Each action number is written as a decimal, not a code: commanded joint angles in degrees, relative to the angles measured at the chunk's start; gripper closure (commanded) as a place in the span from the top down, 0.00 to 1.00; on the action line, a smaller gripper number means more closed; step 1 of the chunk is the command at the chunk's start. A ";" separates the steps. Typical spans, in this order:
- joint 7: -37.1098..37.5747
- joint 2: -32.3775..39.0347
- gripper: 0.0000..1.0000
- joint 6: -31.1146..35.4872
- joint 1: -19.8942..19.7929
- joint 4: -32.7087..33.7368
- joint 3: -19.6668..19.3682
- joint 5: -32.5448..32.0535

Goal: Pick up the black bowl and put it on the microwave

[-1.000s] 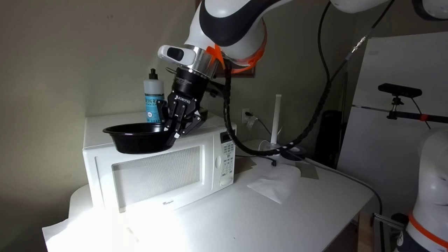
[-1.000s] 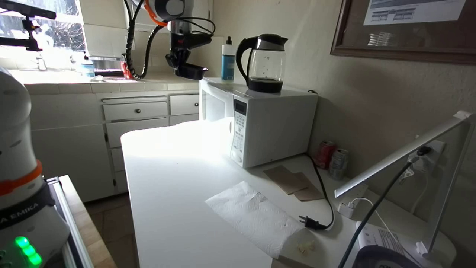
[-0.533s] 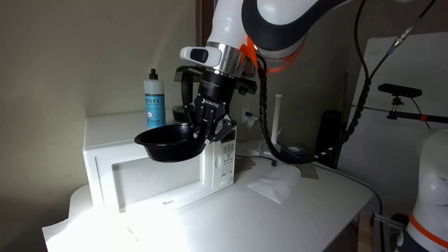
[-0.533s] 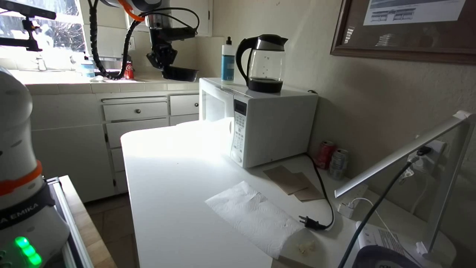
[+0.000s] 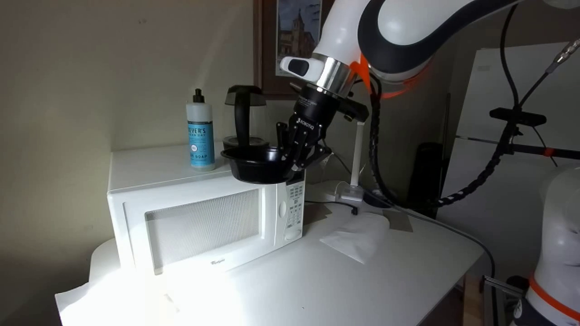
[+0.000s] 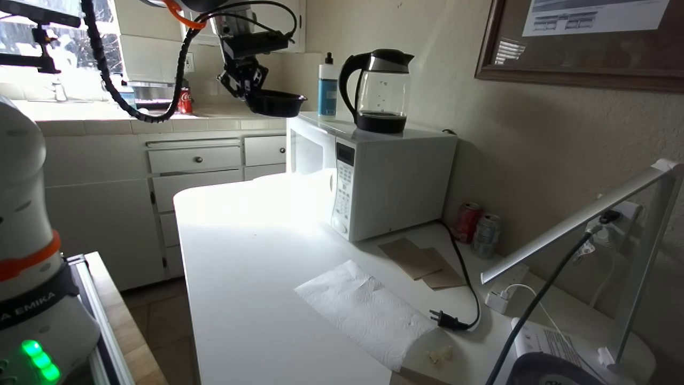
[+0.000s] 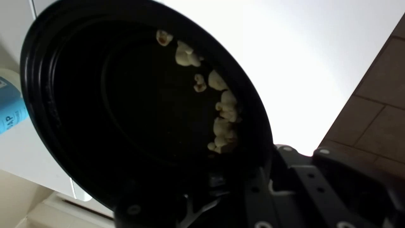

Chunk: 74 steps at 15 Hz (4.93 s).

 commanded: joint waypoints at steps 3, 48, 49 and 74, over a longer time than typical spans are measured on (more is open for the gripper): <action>0.40 0.25 0.06 -0.14 1.17 0.56 -2.73 -0.67; -26.73 40.29 0.01 -14.30 -9.20 48.06 1.60 5.73; -26.28 41.26 0.01 -15.76 -9.30 49.65 1.67 5.19; -14.16 36.16 0.96 -14.47 -5.31 45.25 4.73 -6.86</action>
